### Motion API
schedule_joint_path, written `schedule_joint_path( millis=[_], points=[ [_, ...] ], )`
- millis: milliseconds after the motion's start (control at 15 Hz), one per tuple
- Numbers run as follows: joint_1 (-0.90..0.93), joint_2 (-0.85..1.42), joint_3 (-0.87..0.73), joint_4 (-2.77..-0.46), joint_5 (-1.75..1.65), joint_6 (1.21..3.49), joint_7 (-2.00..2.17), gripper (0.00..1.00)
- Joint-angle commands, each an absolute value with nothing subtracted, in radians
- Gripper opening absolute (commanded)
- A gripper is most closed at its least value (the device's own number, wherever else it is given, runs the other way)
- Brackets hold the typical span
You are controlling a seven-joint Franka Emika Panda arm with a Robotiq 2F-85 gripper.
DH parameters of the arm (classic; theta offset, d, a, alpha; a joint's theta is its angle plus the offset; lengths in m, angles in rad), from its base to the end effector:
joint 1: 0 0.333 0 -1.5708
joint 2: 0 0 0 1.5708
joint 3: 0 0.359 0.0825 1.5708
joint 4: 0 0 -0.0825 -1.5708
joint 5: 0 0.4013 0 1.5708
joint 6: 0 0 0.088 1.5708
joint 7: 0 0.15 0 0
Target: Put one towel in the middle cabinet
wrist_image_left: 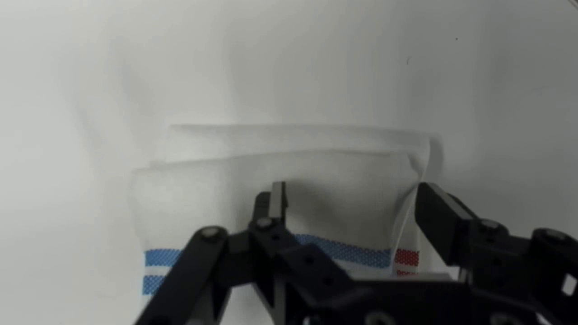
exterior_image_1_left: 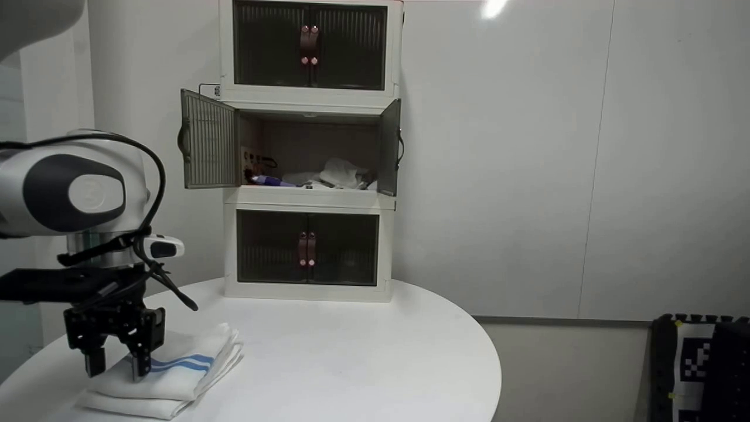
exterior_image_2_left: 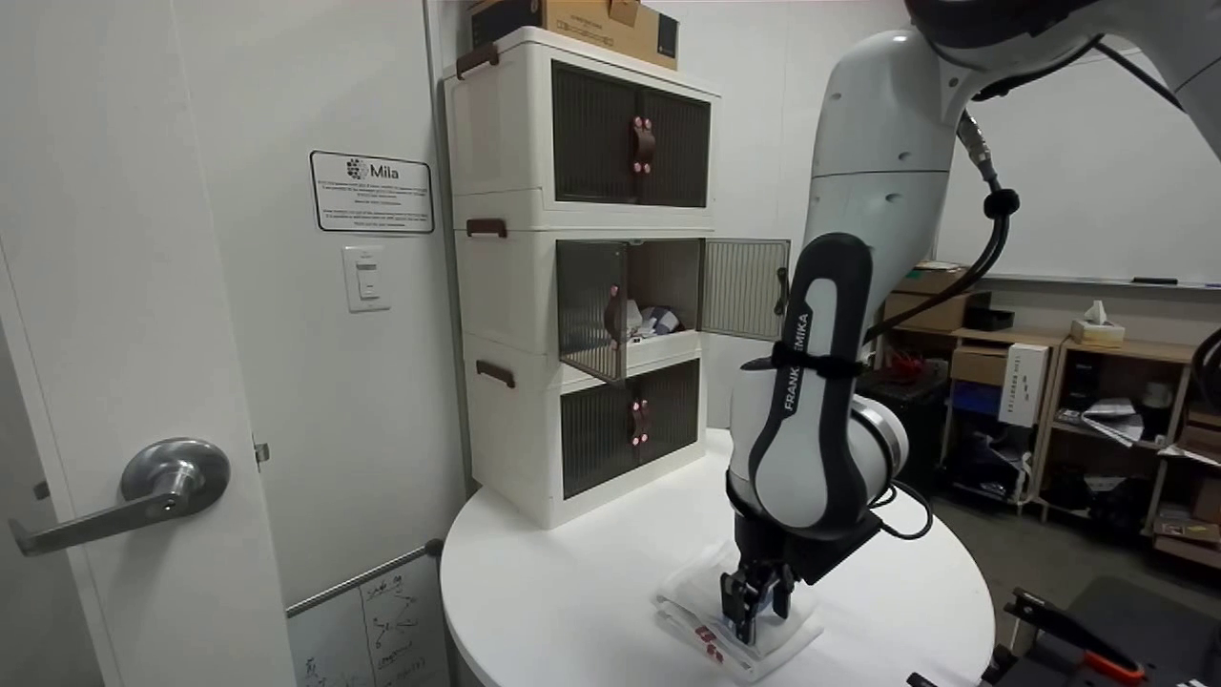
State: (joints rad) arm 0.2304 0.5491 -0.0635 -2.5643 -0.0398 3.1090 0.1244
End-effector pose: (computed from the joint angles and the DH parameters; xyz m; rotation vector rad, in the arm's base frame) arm 0.4333 0.0709 0.0474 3.1038 0.1422 0.0016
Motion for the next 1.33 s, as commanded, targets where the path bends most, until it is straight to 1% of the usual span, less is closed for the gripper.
schedule_joint_path(
  millis=[0,67,133,400,467,600,733,867,1000,1067,1267],
  points=[
    [0.238,0.540,-0.062,-2.579,-0.027,3.092,0.115,0.48],
    [0.239,0.540,-0.062,-2.581,-0.027,3.092,0.115,0.43],
    [0.236,0.542,-0.060,-2.583,-0.028,3.094,0.114,0.34],
    [0.231,0.547,-0.058,-2.586,-0.028,3.098,0.111,0.04],
    [0.231,0.547,-0.059,-2.586,-0.028,3.098,0.110,0.00],
    [0.224,0.544,-0.056,-2.586,-0.026,3.100,0.111,0.00],
    [0.183,0.511,-0.024,-2.590,-0.008,3.099,0.118,0.02],
    [0.106,0.447,0.043,-2.599,0.028,3.098,0.129,0.02],
    [-0.016,0.356,0.166,-2.604,0.091,3.080,0.136,0.02],
    [-0.114,0.310,0.238,-2.622,0.120,3.084,0.109,0.02],
    [-0.324,0.228,0.479,-2.583,0.280,3.076,0.092,0.02]
  ],
)
